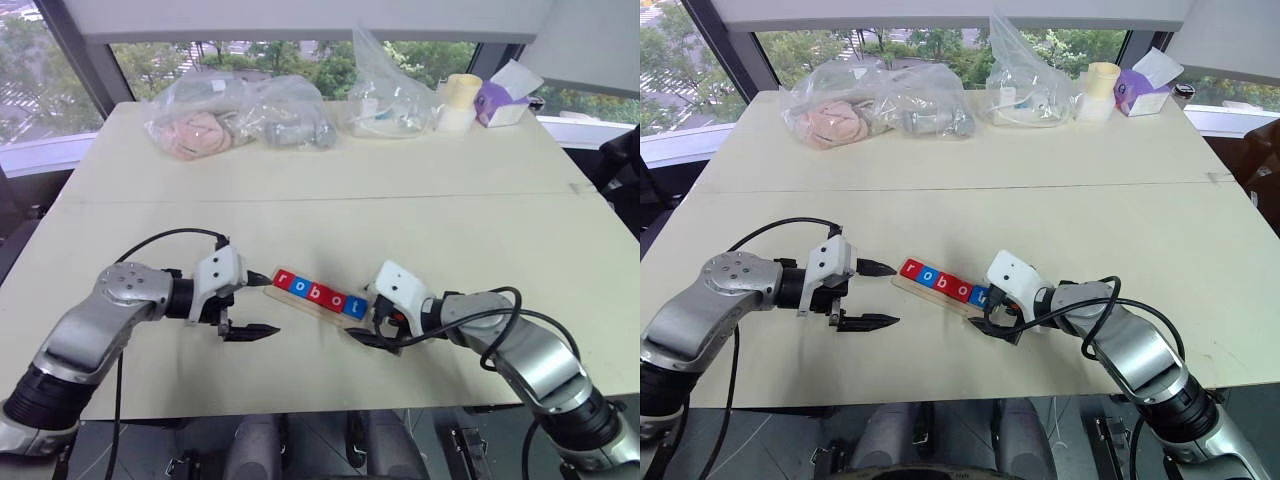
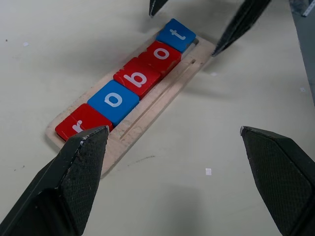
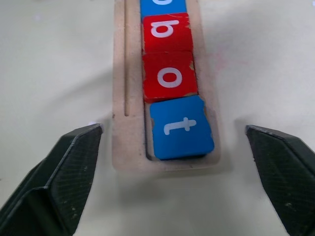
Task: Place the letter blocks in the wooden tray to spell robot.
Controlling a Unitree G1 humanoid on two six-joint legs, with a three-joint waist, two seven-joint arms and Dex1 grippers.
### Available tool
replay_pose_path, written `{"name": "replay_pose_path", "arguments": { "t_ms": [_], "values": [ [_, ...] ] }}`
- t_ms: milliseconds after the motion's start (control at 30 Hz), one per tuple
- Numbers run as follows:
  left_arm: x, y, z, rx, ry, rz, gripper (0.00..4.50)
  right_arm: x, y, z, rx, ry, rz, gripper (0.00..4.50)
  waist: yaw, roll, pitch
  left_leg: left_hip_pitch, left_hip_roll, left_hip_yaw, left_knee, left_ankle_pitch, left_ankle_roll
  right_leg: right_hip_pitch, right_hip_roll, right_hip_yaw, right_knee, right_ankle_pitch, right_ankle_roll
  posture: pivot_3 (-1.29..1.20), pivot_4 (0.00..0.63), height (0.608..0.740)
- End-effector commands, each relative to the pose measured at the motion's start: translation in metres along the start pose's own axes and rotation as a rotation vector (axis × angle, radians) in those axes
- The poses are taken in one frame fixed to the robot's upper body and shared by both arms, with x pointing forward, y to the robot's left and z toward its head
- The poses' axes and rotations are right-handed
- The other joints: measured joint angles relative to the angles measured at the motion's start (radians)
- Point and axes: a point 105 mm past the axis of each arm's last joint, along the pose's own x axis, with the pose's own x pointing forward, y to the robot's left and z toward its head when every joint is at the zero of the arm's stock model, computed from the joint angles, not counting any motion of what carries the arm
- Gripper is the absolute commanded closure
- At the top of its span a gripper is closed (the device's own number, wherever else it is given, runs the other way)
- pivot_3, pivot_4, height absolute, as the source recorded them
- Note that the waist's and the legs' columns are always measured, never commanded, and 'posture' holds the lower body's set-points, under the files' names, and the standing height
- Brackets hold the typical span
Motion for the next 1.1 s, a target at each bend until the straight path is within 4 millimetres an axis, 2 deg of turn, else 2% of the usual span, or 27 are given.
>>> {"name": "replay_pose_path", "arguments": {
  "t_ms": [33,133,233,300,467,733,1100],
  "values": [
    [-0.004,0.004,0.010,0.031,-0.023,0.024,0.00,-0.009,-0.010,0.024,-0.003,-0.107,-0.027,0.03,0.000,0.000,0.000,0.000,0.000,0.000,0.000,0.000,0.000,0.000,0.000,0.000,0.000,0.000,0.000,0.00,0.150,0.739],
    [-0.005,0.006,0.014,0.017,-0.043,0.031,0.00,-0.016,-0.034,0.028,0.019,-0.145,-0.125,0.03,0.000,0.000,0.000,0.000,0.000,0.000,0.000,0.000,0.000,0.000,0.000,0.000,0.000,0.000,0.000,0.00,0.150,0.739],
    [-0.006,0.004,0.023,0.000,-0.079,0.014,0.00,-0.020,-0.058,0.015,-0.033,-0.111,-0.251,0.03,0.002,0.000,0.000,0.000,0.000,0.000,0.000,0.000,0.000,0.001,0.000,0.000,0.000,0.000,0.000,0.00,0.150,0.739],
    [-0.006,0.001,0.029,-0.008,-0.098,-0.007,0.00,-0.018,-0.065,0.003,-0.064,-0.078,-0.294,0.03,0.002,0.000,0.000,0.000,0.000,0.000,0.000,0.000,0.000,0.001,0.000,0.000,-0.001,0.000,0.000,0.00,0.150,0.739],
    [-0.005,0.000,0.031,-0.001,-0.085,-0.011,0.00,-0.009,-0.061,-0.020,-0.108,-0.045,-0.266,0.03,-0.005,0.000,0.000,0.000,-0.001,0.000,-0.001,0.000,0.000,0.001,0.000,0.000,-0.001,0.000,0.000,0.00,0.150,0.739],
    [-0.007,0.002,0.029,-0.013,-0.076,0.001,0.00,-0.003,-0.046,-0.009,-0.080,-0.118,-0.222,0.03,-0.005,0.000,0.000,0.001,0.000,-0.001,0.000,0.000,0.000,0.001,0.001,0.000,0.001,-0.002,0.003,0.00,0.150,0.739],
    [-0.006,0.003,0.027,-0.022,-0.073,0.010,0.00,-0.004,-0.043,-0.002,-0.103,-0.135,-0.240,0.03,0.000,0.000,0.000,0.000,0.000,0.000,0.000,0.000,0.000,0.001,0.001,0.000,0.000,-0.002,0.003,0.00,0.150,0.739]
  ]
}}
